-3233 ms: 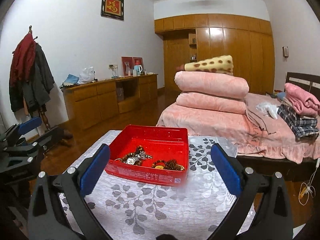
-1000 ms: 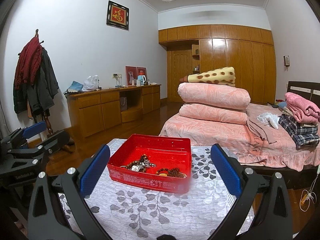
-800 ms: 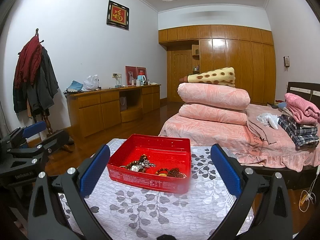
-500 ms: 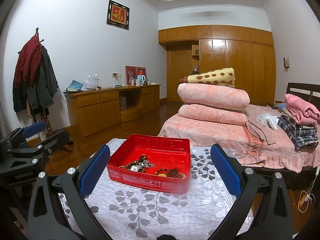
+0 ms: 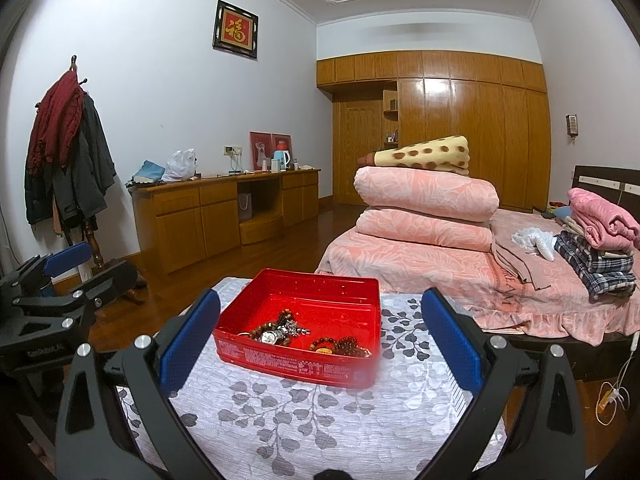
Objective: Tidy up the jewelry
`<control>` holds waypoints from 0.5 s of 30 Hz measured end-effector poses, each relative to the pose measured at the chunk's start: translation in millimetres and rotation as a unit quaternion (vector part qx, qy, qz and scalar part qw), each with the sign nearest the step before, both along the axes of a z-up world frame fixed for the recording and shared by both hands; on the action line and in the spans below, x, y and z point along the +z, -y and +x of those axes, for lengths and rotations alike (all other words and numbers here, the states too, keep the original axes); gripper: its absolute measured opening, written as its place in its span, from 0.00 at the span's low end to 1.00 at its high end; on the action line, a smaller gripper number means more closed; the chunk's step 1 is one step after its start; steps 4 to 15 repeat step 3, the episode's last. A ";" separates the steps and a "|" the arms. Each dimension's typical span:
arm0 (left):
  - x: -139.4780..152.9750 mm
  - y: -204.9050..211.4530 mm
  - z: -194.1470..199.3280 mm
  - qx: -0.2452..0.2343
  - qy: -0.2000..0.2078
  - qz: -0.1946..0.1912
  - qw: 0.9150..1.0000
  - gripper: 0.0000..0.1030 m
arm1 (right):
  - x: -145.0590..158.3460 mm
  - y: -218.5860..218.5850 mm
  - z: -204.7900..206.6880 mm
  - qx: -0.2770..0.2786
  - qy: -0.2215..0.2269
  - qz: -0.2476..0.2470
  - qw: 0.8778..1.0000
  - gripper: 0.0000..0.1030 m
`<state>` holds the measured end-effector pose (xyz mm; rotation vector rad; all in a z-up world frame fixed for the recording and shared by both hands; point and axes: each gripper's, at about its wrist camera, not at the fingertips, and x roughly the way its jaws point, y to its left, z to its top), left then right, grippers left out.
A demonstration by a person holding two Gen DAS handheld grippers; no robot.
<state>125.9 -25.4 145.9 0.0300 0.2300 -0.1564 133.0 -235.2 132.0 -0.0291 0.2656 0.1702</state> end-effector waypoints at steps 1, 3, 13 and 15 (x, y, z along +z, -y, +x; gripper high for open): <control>0.0 -0.6 -0.3 0.000 0.000 0.000 1.000 0.94 | 0.0 0.0 0.0 0.000 0.000 0.000 1.000 0.95; -0.3 -0.1 -0.3 0.000 0.000 0.000 1.000 0.94 | 0.0 1.3 0.1 0.000 0.000 0.000 1.000 0.95; -0.3 -0.1 -0.3 0.000 0.000 0.000 1.000 0.94 | 0.0 1.3 0.1 0.000 0.000 0.000 1.000 0.95; -0.3 -0.1 -0.3 0.000 0.000 0.000 1.000 0.94 | 0.0 1.3 0.1 0.000 0.000 0.000 1.000 0.95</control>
